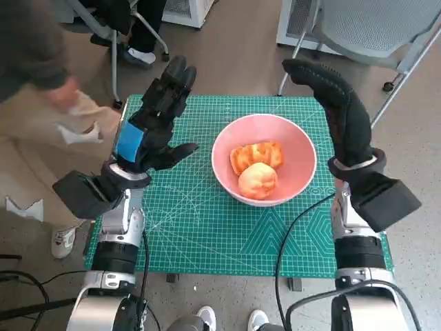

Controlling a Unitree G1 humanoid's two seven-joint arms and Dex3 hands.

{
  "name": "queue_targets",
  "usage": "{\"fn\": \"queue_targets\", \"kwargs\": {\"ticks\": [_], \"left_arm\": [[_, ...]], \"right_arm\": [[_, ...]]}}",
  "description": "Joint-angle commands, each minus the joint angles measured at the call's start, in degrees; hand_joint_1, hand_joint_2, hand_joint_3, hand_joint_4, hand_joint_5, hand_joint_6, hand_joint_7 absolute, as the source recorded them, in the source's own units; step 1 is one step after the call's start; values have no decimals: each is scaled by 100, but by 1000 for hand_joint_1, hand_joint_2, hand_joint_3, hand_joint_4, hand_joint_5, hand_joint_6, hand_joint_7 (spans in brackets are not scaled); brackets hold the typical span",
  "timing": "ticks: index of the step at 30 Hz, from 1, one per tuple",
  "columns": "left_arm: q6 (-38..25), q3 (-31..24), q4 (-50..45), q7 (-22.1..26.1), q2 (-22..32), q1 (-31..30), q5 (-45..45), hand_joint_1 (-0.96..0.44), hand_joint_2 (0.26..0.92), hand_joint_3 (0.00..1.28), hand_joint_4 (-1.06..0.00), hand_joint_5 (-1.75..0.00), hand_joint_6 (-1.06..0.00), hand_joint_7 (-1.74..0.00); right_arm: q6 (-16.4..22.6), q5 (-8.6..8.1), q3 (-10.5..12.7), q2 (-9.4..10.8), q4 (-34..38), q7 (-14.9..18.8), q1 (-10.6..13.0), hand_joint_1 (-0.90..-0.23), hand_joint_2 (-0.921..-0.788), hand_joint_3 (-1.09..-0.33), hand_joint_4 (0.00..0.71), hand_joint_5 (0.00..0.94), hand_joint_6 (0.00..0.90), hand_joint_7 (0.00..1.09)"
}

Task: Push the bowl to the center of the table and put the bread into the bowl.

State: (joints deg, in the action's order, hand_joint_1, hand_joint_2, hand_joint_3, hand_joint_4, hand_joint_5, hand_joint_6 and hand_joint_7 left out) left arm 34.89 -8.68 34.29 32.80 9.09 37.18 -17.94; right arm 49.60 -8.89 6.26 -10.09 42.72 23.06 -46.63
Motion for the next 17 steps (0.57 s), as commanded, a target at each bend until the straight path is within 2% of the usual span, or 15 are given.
{"fn": "queue_targets", "kwargs": {"ticks": [1, 17], "left_arm": [[107, -30, 99, -11, 19, 66, 47, -689, 921, 142, 1, 1, -104, -7], [63, 24, 133, 17, 45, 139, 93, -685, 921, 151, 1, 1, -99, -6]], "right_arm": [[-75, -51, -6, 28, 57, 36, 31, -720, -921, -809, 204, 1, 3, 530], [-33, 44, -9, 11, 7, -62, 90, -723, -921, -815, 191, 0, 0, 510]]}}
